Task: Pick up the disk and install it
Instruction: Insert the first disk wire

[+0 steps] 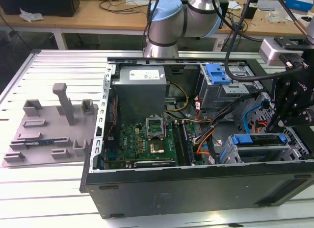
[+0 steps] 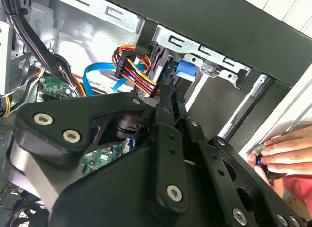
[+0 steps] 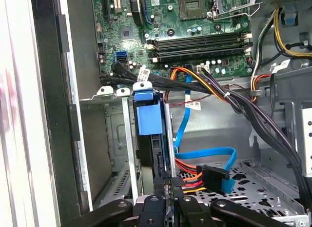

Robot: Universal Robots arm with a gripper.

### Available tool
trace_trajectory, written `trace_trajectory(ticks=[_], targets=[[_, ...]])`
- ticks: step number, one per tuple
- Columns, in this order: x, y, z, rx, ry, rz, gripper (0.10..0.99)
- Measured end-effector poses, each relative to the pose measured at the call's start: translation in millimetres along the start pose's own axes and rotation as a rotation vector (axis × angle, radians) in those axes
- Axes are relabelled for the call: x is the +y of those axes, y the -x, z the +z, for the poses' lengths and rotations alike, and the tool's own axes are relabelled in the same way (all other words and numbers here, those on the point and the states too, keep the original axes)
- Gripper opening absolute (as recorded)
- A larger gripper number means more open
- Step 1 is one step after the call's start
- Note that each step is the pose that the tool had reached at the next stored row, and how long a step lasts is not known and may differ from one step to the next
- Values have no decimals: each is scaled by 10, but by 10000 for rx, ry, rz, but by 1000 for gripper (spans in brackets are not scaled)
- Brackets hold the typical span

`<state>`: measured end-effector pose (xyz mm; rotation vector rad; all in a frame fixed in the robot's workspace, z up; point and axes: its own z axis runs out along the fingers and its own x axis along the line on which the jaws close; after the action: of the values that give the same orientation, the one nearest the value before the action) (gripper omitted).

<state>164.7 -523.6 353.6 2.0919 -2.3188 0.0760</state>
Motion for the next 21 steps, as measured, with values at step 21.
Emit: trace_trajectory(ticks=[21], targets=[[-4, -16, 9, 2, -1, -12, 165]])
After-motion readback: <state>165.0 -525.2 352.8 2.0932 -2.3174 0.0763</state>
